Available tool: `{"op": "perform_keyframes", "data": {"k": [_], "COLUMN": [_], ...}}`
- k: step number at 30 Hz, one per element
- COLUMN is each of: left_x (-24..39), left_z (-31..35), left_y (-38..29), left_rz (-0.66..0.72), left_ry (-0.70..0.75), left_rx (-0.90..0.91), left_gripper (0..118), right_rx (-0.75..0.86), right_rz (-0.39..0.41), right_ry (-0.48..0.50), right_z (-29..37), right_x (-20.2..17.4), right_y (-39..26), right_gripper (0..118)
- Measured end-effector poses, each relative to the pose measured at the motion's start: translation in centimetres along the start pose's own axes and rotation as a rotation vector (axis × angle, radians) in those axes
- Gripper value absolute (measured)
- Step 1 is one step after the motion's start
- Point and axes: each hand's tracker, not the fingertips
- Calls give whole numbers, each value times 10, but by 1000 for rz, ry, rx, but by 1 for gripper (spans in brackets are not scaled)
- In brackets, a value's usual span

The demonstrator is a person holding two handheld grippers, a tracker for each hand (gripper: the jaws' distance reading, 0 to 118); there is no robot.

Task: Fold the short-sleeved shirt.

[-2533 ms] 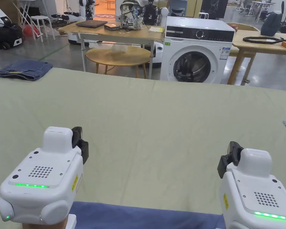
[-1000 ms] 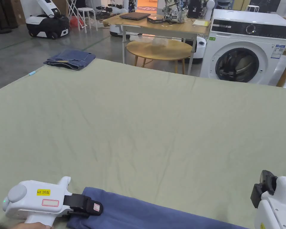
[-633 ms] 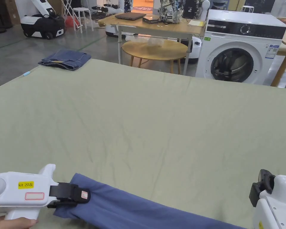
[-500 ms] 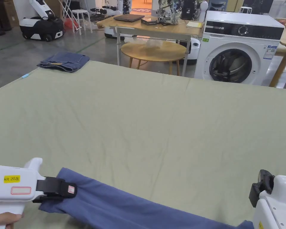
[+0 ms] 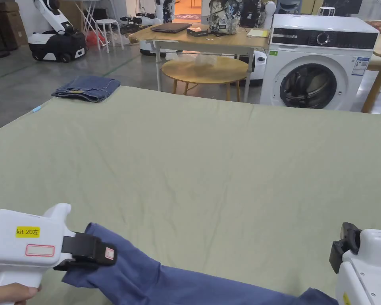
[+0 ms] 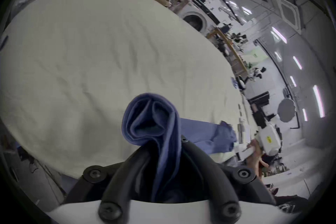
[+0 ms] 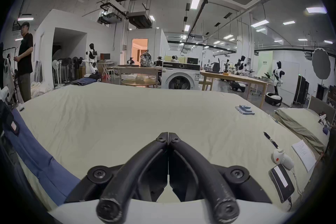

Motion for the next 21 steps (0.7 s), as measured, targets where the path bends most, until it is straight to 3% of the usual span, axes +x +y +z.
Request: {"op": "perform_keyframes", "data": {"k": [4, 8, 13, 21], "left_x": [33, 64, 87, 95], "left_z": [-21, -70, -149, -223], "left_y": [-4, -12, -28, -54], "left_rz": [-21, -113, -121, -154], "left_ry": [-74, 2, 70, 259], "left_rx": [-52, -129, -272, -300], "left_gripper": [4, 4, 4, 8], "right_rx": [-4, -13, -24, -43], "right_rz": [6, 1, 1, 12], "right_ry": [1, -2, -9, -20], "right_z": [1, 0, 1, 4], "right_x": [1, 3, 6, 14], "right_y": [-2, -4, -8, -13], "right_gripper": [0, 0, 0, 0]}}
